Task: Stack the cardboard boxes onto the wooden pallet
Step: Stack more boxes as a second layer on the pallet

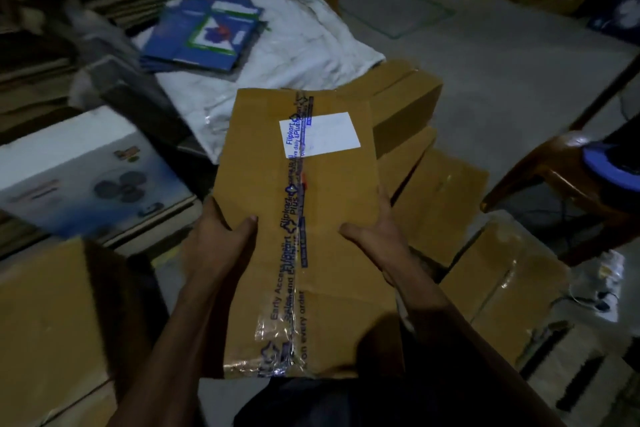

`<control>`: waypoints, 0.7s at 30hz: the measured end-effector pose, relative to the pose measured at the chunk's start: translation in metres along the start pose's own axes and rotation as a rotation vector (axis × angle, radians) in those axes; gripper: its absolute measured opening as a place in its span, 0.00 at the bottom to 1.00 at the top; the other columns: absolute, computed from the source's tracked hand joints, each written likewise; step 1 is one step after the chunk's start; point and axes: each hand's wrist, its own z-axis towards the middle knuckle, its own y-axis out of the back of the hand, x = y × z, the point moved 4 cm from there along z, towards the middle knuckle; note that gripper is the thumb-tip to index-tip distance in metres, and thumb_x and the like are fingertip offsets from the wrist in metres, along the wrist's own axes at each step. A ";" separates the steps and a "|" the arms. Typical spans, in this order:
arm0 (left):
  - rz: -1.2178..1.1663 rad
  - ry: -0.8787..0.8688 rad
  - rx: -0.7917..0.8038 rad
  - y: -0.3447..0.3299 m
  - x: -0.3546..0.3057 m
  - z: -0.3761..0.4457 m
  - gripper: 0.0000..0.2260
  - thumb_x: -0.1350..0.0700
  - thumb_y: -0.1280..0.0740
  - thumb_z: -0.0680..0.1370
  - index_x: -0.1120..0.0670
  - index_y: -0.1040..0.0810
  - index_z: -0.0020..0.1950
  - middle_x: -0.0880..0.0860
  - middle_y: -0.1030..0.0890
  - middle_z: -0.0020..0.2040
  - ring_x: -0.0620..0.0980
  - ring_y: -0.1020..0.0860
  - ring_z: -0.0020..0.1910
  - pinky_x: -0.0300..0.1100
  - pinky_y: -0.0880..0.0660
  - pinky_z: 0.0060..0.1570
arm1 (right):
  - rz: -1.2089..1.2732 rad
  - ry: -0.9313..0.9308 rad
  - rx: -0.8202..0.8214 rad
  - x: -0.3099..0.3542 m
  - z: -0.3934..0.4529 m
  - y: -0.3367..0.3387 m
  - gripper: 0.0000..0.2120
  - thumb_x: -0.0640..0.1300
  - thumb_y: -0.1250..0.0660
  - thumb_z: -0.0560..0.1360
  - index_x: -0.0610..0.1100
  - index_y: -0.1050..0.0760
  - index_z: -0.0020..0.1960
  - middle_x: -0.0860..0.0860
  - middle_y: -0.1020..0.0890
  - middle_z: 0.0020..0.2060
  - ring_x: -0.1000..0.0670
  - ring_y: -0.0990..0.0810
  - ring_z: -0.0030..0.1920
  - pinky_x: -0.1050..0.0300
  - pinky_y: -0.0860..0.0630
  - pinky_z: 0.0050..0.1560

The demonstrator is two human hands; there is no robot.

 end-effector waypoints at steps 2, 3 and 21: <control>0.017 0.075 -0.043 0.017 0.012 -0.010 0.30 0.38 0.33 0.76 0.48 0.36 0.73 0.55 0.22 0.64 0.60 0.23 0.59 0.45 0.33 0.45 | -0.033 0.031 0.058 0.011 0.001 -0.015 0.51 0.62 0.23 0.59 0.76 0.51 0.72 0.60 0.21 0.58 0.47 0.21 0.58 0.40 0.23 0.61; 0.042 0.118 -0.066 0.023 0.019 -0.015 0.32 0.36 0.34 0.75 0.47 0.39 0.75 0.55 0.23 0.65 0.61 0.23 0.60 0.46 0.31 0.47 | -0.053 0.044 0.091 0.015 0.003 -0.022 0.51 0.62 0.23 0.60 0.76 0.51 0.72 0.59 0.21 0.59 0.47 0.21 0.58 0.39 0.23 0.61; 0.070 0.824 -0.557 0.076 0.082 -0.200 0.34 0.34 0.39 0.73 0.47 0.39 0.76 0.55 0.23 0.66 0.60 0.23 0.62 0.52 0.28 0.54 | -0.355 0.384 0.772 0.075 -0.033 -0.129 0.50 0.57 0.23 0.63 0.73 0.50 0.74 0.66 0.21 0.51 0.50 0.18 0.51 0.45 0.19 0.55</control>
